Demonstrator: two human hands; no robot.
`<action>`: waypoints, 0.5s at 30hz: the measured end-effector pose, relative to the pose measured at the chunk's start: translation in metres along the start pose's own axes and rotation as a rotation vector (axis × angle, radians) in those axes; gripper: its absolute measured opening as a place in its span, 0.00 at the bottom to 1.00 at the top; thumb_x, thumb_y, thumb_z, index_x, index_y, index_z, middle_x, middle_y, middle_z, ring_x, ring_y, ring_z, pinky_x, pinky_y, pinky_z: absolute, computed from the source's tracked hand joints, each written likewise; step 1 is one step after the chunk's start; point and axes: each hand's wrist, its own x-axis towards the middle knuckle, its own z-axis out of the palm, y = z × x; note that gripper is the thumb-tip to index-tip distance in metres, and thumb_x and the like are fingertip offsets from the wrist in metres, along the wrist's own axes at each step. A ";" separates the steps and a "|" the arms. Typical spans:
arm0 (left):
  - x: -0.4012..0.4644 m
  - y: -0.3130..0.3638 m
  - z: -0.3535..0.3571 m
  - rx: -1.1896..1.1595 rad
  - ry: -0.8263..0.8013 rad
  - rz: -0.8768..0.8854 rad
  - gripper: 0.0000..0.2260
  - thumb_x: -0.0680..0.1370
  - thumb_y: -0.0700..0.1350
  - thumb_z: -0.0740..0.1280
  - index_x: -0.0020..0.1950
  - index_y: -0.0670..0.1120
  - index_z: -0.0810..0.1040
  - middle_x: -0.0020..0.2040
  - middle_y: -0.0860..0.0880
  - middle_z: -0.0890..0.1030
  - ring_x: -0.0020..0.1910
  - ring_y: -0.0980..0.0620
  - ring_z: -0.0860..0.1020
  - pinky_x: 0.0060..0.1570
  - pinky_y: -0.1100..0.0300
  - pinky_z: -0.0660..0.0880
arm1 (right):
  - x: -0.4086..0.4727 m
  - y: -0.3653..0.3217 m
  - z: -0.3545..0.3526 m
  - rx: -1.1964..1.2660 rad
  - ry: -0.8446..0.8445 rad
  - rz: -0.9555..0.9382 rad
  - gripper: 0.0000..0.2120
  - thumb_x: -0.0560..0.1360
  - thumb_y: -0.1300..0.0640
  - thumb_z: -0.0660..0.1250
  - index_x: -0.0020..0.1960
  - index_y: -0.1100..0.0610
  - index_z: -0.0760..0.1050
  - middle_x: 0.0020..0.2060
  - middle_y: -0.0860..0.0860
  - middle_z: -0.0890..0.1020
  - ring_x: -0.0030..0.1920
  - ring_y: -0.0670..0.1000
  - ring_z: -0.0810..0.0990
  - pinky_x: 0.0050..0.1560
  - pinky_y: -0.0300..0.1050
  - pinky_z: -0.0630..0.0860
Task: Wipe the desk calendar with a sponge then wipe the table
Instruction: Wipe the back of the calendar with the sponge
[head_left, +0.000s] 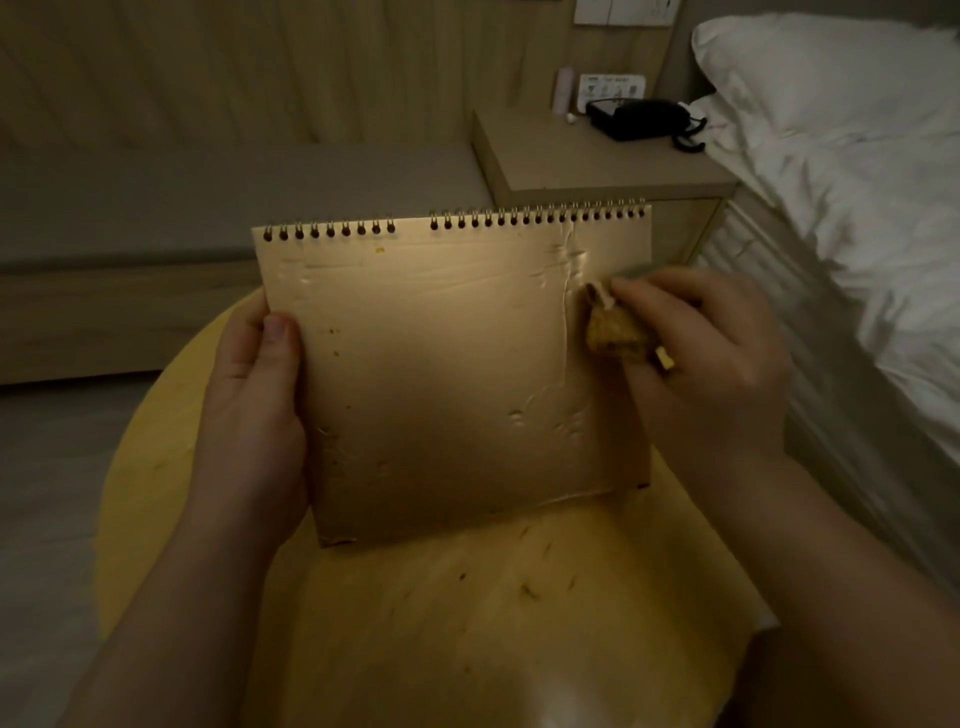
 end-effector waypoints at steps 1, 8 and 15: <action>0.000 -0.001 0.000 -0.004 -0.002 -0.002 0.12 0.84 0.54 0.60 0.60 0.65 0.81 0.55 0.60 0.86 0.51 0.63 0.83 0.44 0.68 0.79 | 0.011 0.002 0.002 -0.005 0.009 -0.019 0.11 0.77 0.68 0.75 0.59 0.66 0.85 0.50 0.63 0.85 0.49 0.66 0.83 0.52 0.49 0.74; -0.002 0.000 0.001 0.007 0.015 -0.006 0.12 0.84 0.56 0.59 0.60 0.67 0.81 0.56 0.60 0.86 0.53 0.62 0.83 0.51 0.55 0.77 | 0.034 0.009 0.009 0.021 0.013 -0.160 0.11 0.82 0.68 0.72 0.63 0.69 0.83 0.62 0.67 0.83 0.65 0.66 0.83 0.66 0.60 0.81; -0.003 0.001 0.004 -0.001 0.032 -0.013 0.14 0.85 0.53 0.58 0.57 0.68 0.82 0.54 0.60 0.86 0.49 0.64 0.83 0.46 0.60 0.82 | -0.019 -0.011 -0.001 -0.011 -0.178 -0.122 0.18 0.79 0.69 0.72 0.68 0.70 0.79 0.67 0.67 0.80 0.70 0.66 0.79 0.68 0.64 0.79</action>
